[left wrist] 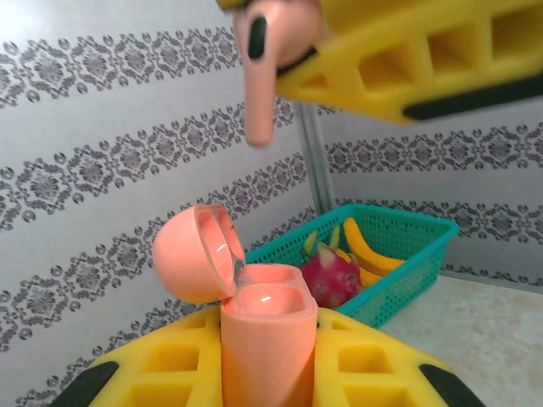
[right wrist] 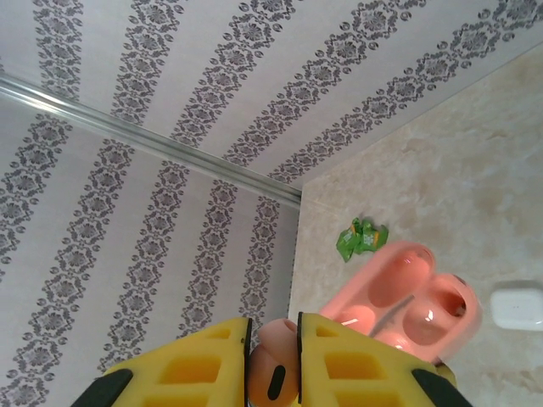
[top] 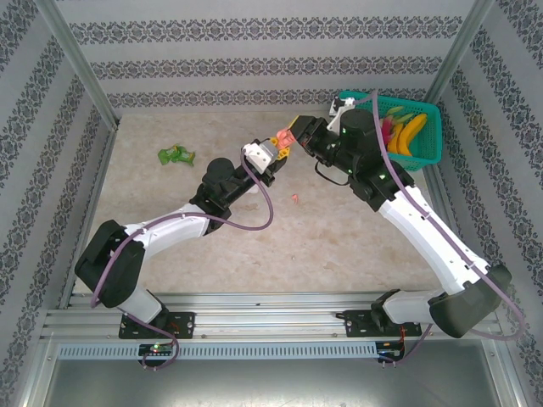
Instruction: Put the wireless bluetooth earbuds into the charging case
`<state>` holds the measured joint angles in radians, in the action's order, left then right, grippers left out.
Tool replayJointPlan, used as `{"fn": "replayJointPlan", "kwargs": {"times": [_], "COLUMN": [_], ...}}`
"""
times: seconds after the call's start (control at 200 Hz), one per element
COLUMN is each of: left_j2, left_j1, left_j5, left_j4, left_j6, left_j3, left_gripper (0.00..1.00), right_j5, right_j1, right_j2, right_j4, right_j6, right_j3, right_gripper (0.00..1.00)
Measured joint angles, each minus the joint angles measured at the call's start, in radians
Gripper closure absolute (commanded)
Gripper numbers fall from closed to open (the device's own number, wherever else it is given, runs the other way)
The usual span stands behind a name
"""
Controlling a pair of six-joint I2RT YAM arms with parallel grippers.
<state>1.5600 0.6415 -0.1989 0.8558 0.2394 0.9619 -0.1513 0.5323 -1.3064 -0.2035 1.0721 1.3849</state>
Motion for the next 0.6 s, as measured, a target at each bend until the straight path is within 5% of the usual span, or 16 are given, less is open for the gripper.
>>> {"fn": "replayJointPlan", "kwargs": {"times": [0.6], "left_j2": [0.003], "left_j1": [0.0], "left_j5": [0.032], "left_j4": [0.052], "left_j6": [-0.013], "left_j3": [0.021], "left_gripper": [1.0], "right_j5": [-0.008], "right_j1": [0.001], "right_j2": [0.003], "right_j4": [0.117], "right_j6": [0.09], "right_j3": [-0.077], "right_gripper": [0.82]}}
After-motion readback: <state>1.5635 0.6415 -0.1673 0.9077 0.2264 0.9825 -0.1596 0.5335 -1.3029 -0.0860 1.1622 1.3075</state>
